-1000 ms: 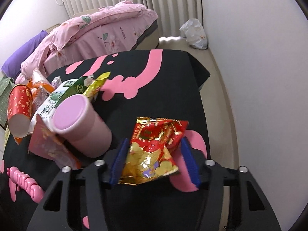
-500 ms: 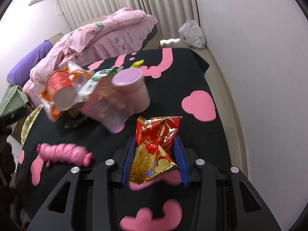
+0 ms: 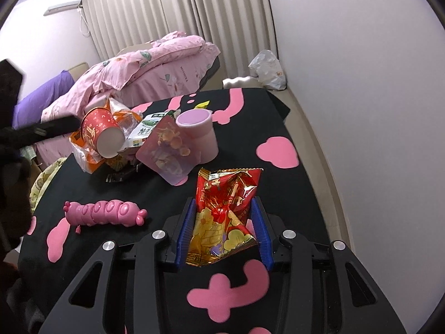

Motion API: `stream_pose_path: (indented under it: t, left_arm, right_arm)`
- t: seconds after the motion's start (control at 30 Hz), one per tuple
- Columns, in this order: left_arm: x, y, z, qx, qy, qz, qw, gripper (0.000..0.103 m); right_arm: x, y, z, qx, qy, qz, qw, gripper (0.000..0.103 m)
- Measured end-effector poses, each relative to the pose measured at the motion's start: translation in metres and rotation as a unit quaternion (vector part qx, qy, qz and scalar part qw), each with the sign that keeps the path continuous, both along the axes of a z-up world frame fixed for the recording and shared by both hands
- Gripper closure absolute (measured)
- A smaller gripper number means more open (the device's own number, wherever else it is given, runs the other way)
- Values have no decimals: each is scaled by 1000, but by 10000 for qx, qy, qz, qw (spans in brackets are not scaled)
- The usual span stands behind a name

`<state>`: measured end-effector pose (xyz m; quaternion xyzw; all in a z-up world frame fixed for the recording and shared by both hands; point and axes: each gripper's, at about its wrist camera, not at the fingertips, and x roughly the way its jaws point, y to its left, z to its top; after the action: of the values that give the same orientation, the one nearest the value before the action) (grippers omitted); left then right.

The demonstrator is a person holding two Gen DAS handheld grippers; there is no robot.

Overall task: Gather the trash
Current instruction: 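Grasp the red envelope with gold print with the left gripper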

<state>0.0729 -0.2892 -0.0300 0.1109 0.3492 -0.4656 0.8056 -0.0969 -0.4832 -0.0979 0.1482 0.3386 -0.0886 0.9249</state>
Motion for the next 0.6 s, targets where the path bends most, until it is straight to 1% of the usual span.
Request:
stream_pose_path:
  t: [0.03,0.17,0.27,0.3,0.33,0.37,0.4,0.43,0.5,0.6]
  left_arm:
    - [2,-9,-7,113,18,-26,9999,41]
    - [16,-40,-40,561,175,132,9982,50]
    - [20,-52,-52,826,171,306,9960,57]
    - [21,-56,-55,870,203,309,9955,64]
    - [22,-60,-57,914,273,276,9951,75]
    - [22,-63,-60,954,295,260,9947,82]
    - [22,-65,-62,973,296,260,9945,94]
    - [23,-64,-63,976,298,277,9944,100]
    - [21,-60,-61,888,315,312,9951,101]
    - [13,-45,-47,632,312,318,9970,101]
  right_arm:
    - [-3,-2,0,14,-4,-50,10000,64]
    - [-17,-11,-2,128,-32,-255,9996,64]
    - [-21,-15,-4,180,-47,-321,9993,64]
    - [-21,-16,-5,199,-55,-334,9992,64]
    - [-22,-17,-5,217,-70,-349,9991,64]
    - [-22,-17,-6,227,-79,-355,9991,64]
    - [-22,-17,-6,241,-90,-354,9990,64]
    - [-22,-17,-6,251,-94,-347,9990,64]
    - [-21,-15,-6,240,-94,-320,9992,64]
    - [-20,-13,-6,257,-93,-293,9992,64]
